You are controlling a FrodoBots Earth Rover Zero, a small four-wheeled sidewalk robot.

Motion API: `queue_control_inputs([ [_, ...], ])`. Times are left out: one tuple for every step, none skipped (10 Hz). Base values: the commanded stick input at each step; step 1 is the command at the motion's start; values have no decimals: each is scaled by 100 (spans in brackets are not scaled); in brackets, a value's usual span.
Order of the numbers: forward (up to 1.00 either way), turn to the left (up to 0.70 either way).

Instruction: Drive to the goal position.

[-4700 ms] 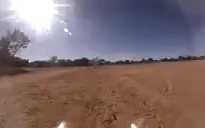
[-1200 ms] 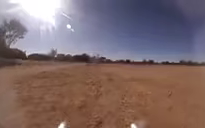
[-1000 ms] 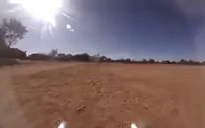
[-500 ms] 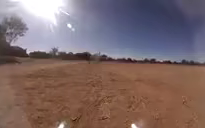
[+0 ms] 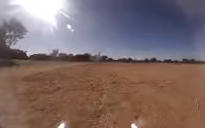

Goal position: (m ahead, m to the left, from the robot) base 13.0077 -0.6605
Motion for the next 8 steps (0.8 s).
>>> queue_control_inputs([
  [50,0],
  [50,0],
  [50,0],
  [50,0],
  [50,0],
  [50,0],
  [50,0],
  [50,0],
])
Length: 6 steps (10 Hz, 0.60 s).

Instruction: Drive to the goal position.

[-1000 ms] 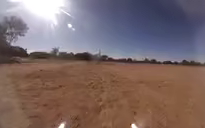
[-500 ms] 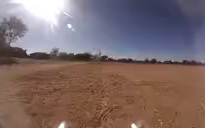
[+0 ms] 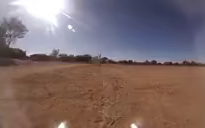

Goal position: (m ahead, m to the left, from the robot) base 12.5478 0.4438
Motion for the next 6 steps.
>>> queue_control_inputs([
  [50,0],
  [50,0],
  [50,0],
  [50,0],
  [50,0],
  [50,0],
])
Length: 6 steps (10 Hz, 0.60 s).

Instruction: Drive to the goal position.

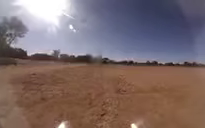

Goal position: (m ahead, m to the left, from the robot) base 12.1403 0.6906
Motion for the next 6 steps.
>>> queue_control_inputs([
  [50,0],
  [50,0],
  [50,0],
  [50,0],
  [50,0],
  [50,0],
])
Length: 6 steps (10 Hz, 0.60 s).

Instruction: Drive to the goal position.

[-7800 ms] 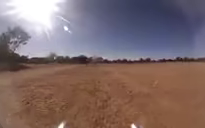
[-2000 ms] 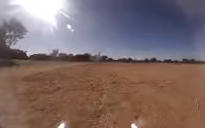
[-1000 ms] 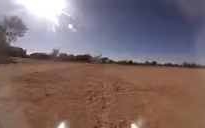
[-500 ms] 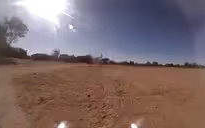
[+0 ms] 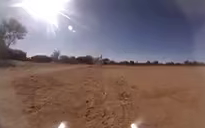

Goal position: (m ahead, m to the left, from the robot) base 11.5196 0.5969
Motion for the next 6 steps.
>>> queue_control_inputs([
  [50,0],
  [50,0],
  [50,0],
  [50,0],
  [50,0],
  [50,0],
])
